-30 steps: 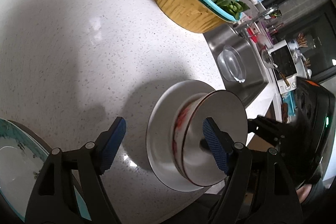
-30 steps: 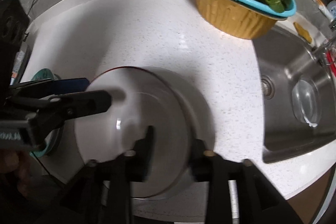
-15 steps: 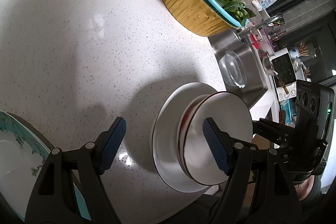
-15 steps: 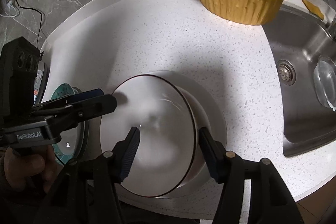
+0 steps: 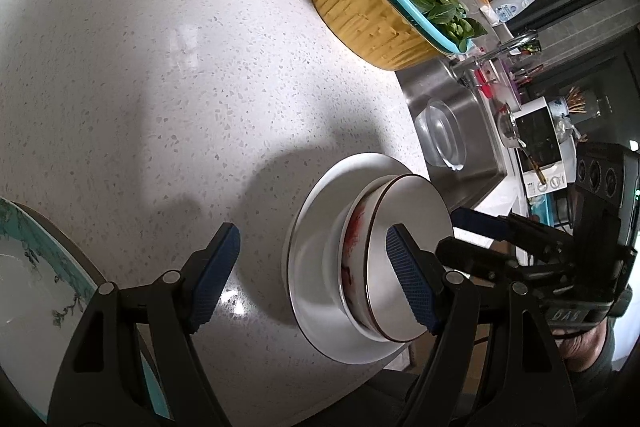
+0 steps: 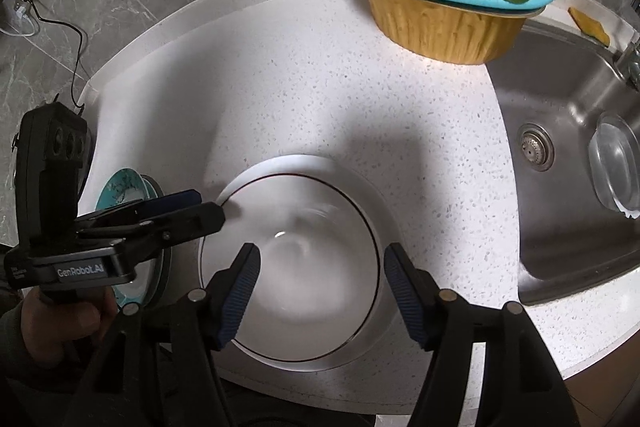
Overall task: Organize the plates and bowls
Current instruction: 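Move both tools to the rim of the bowl stack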
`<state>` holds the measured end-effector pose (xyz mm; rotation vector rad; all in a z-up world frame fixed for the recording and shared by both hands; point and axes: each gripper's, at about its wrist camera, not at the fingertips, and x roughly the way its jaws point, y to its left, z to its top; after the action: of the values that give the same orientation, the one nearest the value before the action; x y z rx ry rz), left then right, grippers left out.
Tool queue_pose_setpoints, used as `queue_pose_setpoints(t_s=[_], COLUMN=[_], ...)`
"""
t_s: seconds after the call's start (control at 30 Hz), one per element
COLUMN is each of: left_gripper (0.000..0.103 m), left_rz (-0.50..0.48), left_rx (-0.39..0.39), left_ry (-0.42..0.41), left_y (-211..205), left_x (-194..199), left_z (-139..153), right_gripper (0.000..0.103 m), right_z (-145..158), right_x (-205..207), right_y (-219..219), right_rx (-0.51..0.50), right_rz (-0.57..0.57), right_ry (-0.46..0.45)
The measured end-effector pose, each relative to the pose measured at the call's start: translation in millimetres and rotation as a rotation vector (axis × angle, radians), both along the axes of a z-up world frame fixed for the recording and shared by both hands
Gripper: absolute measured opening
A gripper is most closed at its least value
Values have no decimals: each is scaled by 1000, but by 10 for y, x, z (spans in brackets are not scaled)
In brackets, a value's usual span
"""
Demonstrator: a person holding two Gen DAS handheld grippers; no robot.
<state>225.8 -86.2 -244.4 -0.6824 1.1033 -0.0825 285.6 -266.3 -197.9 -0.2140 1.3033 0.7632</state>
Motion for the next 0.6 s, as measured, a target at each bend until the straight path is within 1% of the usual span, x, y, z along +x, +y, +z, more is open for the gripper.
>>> queue_pose_setpoints(t_s=[0.07, 0.13, 0.2, 0.23, 0.3, 0.33, 0.37, 0.47, 0.6], left_gripper=[74, 74, 74, 74, 74, 74, 74, 74, 74], left_rz=[-11, -20, -33, -37, -44, -46, -48, -72, -84], left_rx=[9, 26, 46, 56, 76, 82, 95, 126, 149], left_ry=[1, 3, 21, 31, 65, 74, 81, 104, 124], left_y=[6, 23, 41, 55, 72, 82, 90, 72, 29], left_x=[-28, -81, -154, -184, -258, -279, -296, -278, -249], left_z=[23, 47, 47, 35, 3, -10, -16, -56, -130], right_gripper=[67, 67, 67, 67, 58, 49, 47, 47, 47], right_z=[74, 190, 240, 216, 127, 78, 48, -50, -162], right_x=[33, 141, 274, 345, 421, 434, 430, 361, 296], right_y=[-53, -209, -407, -524, -690, -755, -786, -773, -702], right_rx=[34, 91, 100, 81, 51, 46, 47, 70, 68], right_rz=[4, -17, -54, -75, -96, -97, -94, -59, -9], right_ry=[9, -4, -24, -30, -14, 2, 13, 51, 83])
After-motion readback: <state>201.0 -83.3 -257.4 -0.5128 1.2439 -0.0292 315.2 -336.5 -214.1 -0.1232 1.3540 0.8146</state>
